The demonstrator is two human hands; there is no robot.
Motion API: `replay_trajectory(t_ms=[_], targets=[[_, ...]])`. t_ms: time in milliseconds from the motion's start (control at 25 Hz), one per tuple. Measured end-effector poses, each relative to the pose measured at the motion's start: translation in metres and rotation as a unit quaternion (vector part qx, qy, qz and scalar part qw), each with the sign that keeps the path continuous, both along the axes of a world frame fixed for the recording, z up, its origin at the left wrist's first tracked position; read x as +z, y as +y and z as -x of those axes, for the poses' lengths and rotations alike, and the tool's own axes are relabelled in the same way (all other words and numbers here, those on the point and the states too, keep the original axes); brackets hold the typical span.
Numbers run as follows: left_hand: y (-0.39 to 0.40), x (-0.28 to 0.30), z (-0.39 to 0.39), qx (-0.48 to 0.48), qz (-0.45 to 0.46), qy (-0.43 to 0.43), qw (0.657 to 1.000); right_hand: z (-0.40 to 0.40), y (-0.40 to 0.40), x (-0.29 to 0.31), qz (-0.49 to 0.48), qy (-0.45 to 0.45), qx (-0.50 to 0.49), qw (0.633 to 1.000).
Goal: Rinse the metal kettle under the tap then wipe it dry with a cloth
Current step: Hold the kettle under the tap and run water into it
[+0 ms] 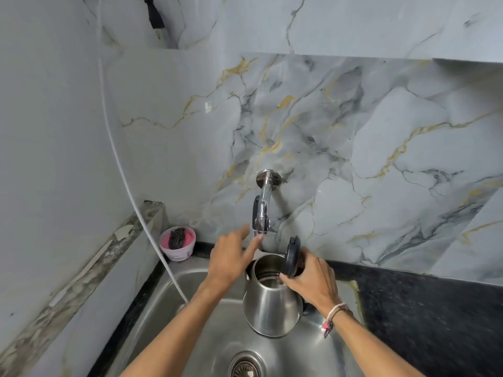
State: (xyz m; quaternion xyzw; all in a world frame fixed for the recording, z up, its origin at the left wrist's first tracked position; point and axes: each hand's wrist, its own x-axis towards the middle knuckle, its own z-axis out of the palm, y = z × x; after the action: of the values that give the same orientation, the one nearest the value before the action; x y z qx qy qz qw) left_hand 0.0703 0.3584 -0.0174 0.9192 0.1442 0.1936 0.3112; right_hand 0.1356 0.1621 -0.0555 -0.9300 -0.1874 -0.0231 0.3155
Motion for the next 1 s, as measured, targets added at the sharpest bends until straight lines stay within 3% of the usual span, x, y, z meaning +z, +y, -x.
replay_trajectory(t_ms=[80, 160, 320, 440, 520, 640, 840, 1000], targets=[[-0.016, 0.012, -0.021, 0.080, 0.043, -0.024, 0.996, -0.008, -0.001, 0.000, 0.012, -0.013, -0.009, 1.000], [-0.029, 0.018, -0.036, 0.146, -0.003, -0.001, 0.989, -0.014, -0.002, -0.001, 0.014, -0.022, -0.015, 1.000], [-0.034, 0.021, -0.046, 0.163, -0.065, 0.021, 0.984, -0.025, 0.003, -0.002, 0.012, -0.027, -0.015, 0.999], [-0.027, 0.022, -0.049, 0.111, -0.059, 0.001, 0.992, -0.028, 0.007, -0.002, -0.006, -0.019, -0.018, 1.000], [-0.006, 0.025, -0.055, -0.002, 0.004, 0.010, 1.000, -0.029, 0.008, -0.002, -0.024, -0.014, -0.025, 0.999], [0.026, 0.032, -0.059, -0.151, 0.110, 0.066, 0.980, -0.033, 0.008, -0.001, -0.032, -0.011, -0.028, 0.999], [0.040, 0.033, -0.065, -0.209, 0.153, 0.101, 0.961, -0.039, 0.005, -0.002, -0.034, -0.014, -0.035, 0.999], [0.040, 0.031, -0.070, -0.197, 0.223, 0.062, 0.953, -0.043, 0.000, -0.007, -0.030, -0.030, -0.044, 0.998]])
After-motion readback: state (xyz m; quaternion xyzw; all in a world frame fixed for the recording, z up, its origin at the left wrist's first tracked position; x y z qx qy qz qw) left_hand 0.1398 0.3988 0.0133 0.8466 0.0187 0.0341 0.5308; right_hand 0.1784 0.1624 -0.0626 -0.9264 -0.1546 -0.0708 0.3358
